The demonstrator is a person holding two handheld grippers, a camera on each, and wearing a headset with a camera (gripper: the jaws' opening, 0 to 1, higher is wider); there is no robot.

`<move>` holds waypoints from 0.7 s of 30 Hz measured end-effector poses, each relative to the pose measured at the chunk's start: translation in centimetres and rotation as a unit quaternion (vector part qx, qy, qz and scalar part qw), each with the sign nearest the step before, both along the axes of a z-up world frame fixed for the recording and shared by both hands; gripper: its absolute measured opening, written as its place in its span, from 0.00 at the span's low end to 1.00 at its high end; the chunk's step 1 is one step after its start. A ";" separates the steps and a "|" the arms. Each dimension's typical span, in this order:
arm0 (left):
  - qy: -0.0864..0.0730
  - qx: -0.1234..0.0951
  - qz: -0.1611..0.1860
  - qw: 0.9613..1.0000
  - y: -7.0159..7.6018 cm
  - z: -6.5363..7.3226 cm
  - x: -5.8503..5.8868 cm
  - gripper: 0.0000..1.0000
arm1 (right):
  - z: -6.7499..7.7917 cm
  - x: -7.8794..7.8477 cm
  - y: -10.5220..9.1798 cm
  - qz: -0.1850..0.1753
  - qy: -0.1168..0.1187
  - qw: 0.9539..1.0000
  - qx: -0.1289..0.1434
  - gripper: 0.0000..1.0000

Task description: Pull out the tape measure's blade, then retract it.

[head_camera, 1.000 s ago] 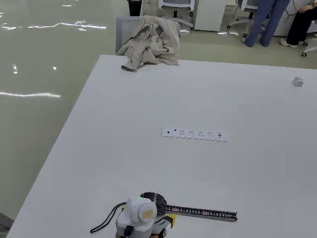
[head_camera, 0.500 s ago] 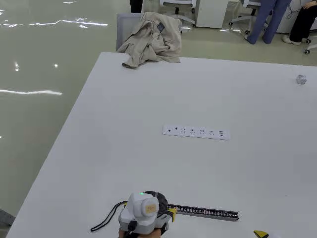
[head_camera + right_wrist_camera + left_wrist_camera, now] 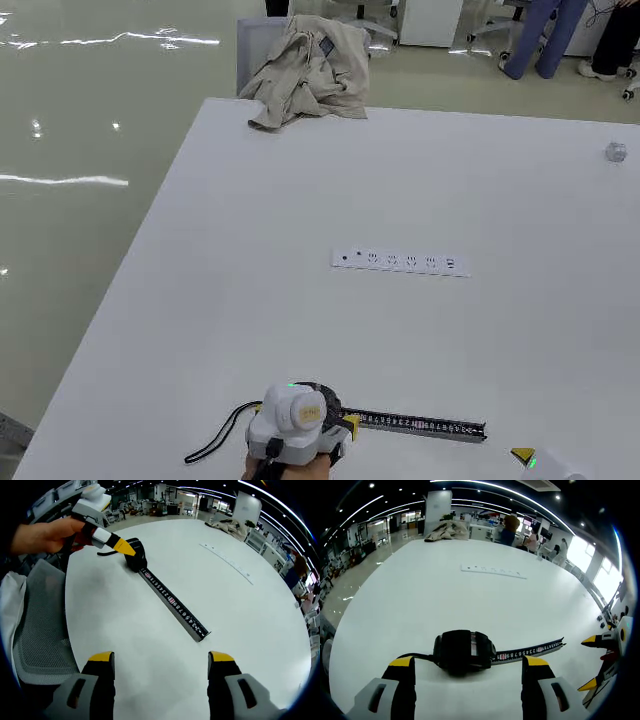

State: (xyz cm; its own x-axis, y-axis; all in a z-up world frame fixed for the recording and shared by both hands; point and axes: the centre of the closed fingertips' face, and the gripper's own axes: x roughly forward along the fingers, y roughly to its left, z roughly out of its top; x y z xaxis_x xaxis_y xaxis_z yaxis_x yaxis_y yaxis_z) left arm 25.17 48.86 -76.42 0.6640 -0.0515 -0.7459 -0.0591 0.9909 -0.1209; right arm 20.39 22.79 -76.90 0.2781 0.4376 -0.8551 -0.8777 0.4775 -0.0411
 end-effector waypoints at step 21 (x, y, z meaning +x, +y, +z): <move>0.011 0.003 0.014 1.000 0.5 -1.1 0.7 0.83 | -2.8 3.0 -1.1 0.079 0.007 0.996 -0.030 0.72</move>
